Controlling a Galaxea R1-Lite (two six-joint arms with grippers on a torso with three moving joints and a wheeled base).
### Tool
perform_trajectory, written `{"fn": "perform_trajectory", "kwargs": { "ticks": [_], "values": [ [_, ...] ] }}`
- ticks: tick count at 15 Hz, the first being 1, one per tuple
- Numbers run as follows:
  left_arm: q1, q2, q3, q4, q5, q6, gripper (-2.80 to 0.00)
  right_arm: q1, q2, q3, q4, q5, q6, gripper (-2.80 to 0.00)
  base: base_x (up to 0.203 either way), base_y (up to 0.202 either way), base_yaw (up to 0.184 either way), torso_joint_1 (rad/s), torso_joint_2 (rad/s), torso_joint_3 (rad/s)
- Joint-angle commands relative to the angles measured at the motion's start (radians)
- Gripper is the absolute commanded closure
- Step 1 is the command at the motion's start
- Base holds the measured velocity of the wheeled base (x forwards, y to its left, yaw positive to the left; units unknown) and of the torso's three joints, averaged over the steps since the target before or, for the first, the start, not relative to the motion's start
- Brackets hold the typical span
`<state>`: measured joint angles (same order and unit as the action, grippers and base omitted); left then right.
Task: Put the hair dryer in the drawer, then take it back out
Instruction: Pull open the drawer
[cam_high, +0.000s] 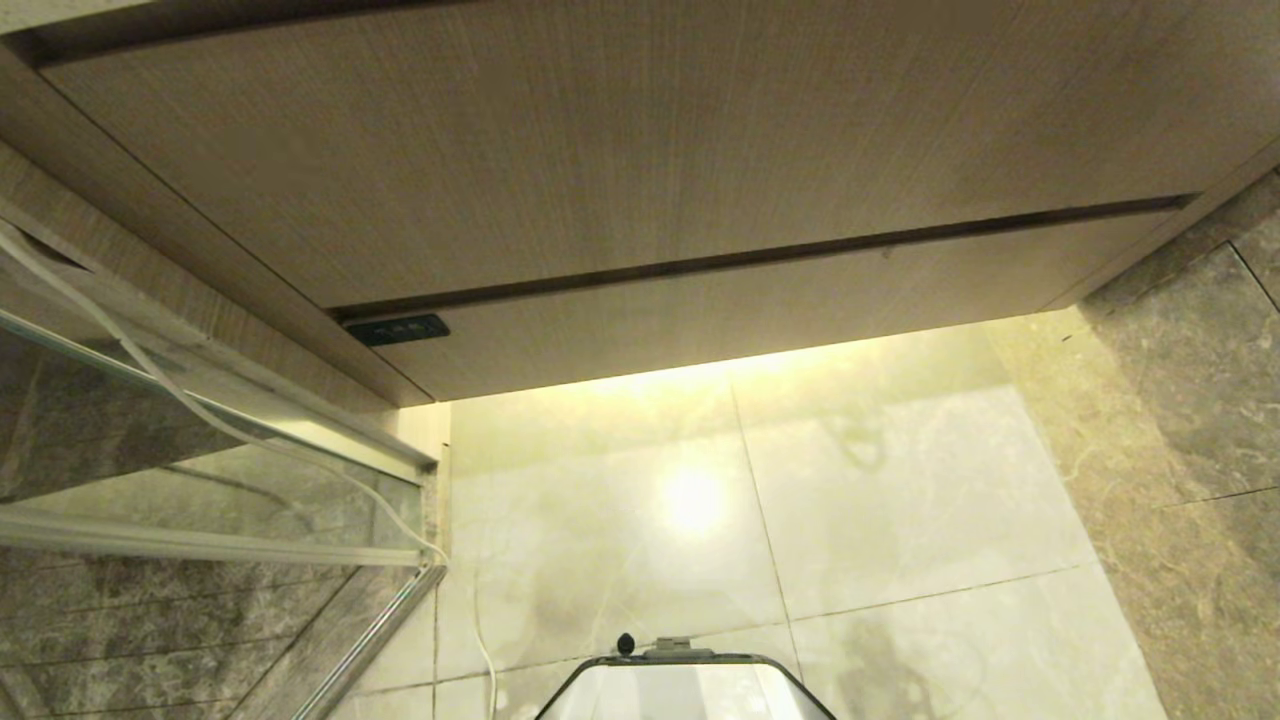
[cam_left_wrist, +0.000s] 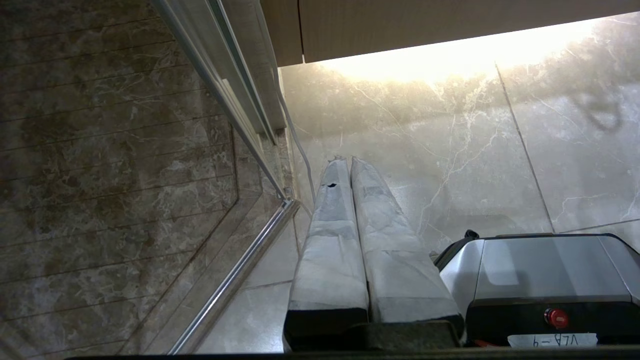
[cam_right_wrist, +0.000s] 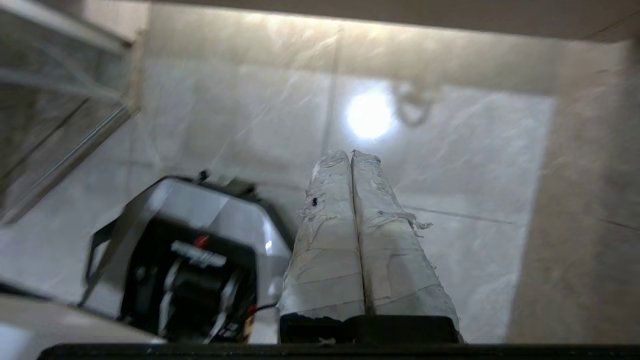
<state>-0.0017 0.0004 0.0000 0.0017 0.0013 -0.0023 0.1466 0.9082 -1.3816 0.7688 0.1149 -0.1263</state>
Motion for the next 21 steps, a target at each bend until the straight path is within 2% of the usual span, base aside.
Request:
{"fn": "perform_trajectory", "kwargs": {
  "ticks": [1,6,8,9,10,13,14,17,19,21],
  "values": [
    [0.0,0.0,0.002,0.0,0.0,0.001,0.0,0.003,0.098,0.008,0.014,0.064,-0.008,0.0,0.0,0.0,0.0,0.0,0.0,0.0],
    [0.0,0.0,0.0,0.0,0.0,-0.001,0.0,0.004,0.17,0.155,0.01,0.099,-0.174,0.0,0.0,0.0,0.0,0.0,0.0,0.0],
    [0.0,0.0,0.0,0.0,0.0,-0.001,0.0,0.004,0.212,0.186,-0.012,0.16,-0.199,0.0,0.0,0.0,0.0,0.0,0.0,0.0],
    [0.0,0.0,0.001,0.0,0.0,0.0,0.0,0.004,0.24,0.185,-0.022,0.172,-0.203,-2.8,0.0,0.0,0.0,0.0,0.0,0.0],
    [0.0,0.0,0.0,0.0,0.0,-0.001,0.0,0.012,0.269,0.187,-0.05,0.173,-0.237,-2.8,0.0,0.0,0.0,0.0,0.0,0.0],
    [0.0,0.0,0.001,0.0,0.0,-0.001,0.0,0.011,0.323,0.21,-0.182,0.141,-0.554,-2.8,0.0,0.0,0.0,0.0,0.0,0.0],
    [0.0,0.0,0.0,0.0,0.0,-0.001,0.0,-0.007,0.343,0.235,-0.266,0.132,-0.664,-2.8,0.0,0.0,0.0,0.0,0.0,0.0],
    [0.0,0.0,0.0,0.0,0.0,-0.001,0.0,-0.026,0.402,0.301,-0.557,0.085,-0.922,-2.8,0.0,0.0,0.0,0.0,0.0,0.0],
    [0.0,0.0,0.0,0.0,0.0,-0.001,0.0,-0.029,0.461,0.355,-0.81,0.082,-1.038,-2.8,0.0,0.0,0.0,0.0,0.0,0.0],
    [0.0,0.0,0.002,0.0,0.0,-0.001,0.0,-0.027,0.528,0.419,-1.026,0.086,-1.083,-2.8,0.0,0.0,0.0,0.0,0.0,0.0]
  ]
}}
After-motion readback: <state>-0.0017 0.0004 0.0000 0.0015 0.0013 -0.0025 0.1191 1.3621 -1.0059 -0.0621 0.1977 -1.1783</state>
